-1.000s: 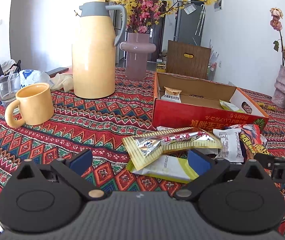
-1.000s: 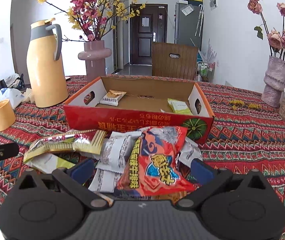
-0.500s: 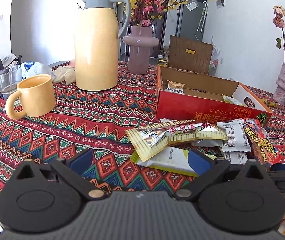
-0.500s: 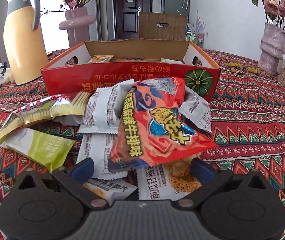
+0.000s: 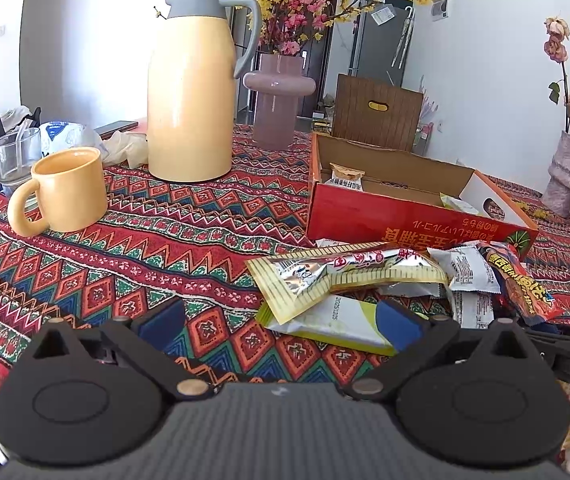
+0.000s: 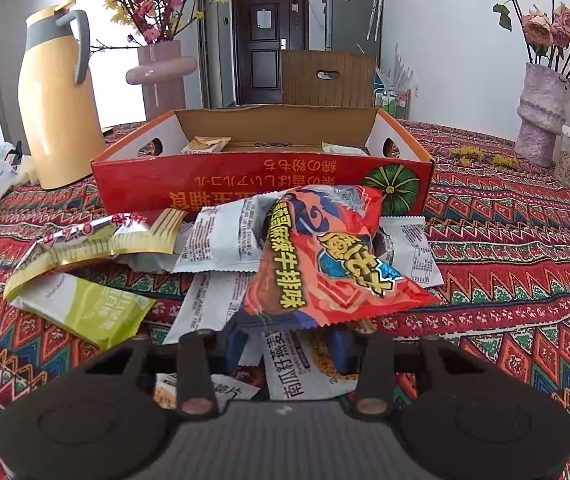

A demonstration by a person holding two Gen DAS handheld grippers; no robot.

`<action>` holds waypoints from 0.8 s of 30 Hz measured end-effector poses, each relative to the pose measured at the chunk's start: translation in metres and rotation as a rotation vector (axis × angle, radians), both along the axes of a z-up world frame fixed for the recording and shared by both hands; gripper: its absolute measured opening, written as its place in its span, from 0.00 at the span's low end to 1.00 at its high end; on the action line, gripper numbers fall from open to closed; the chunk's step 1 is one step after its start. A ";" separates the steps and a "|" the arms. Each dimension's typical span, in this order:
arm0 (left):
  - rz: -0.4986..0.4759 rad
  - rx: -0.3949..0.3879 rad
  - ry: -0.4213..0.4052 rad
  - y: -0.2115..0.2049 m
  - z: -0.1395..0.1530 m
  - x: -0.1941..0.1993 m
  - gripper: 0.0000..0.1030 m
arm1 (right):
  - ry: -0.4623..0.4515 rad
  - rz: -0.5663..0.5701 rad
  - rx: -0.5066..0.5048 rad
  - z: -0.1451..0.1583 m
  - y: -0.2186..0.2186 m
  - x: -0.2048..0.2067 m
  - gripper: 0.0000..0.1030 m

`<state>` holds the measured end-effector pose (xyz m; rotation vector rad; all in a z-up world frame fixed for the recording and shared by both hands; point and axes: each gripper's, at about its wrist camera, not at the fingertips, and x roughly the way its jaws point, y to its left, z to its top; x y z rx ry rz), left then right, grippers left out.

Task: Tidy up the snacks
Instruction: 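Close the right tool on a white printed packet in the pile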

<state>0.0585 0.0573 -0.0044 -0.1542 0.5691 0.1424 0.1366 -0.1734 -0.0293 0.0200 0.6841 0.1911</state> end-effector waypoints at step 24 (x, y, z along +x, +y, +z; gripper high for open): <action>0.000 0.007 0.010 -0.008 0.000 0.003 1.00 | -0.040 0.043 0.110 0.000 -0.035 -0.014 0.19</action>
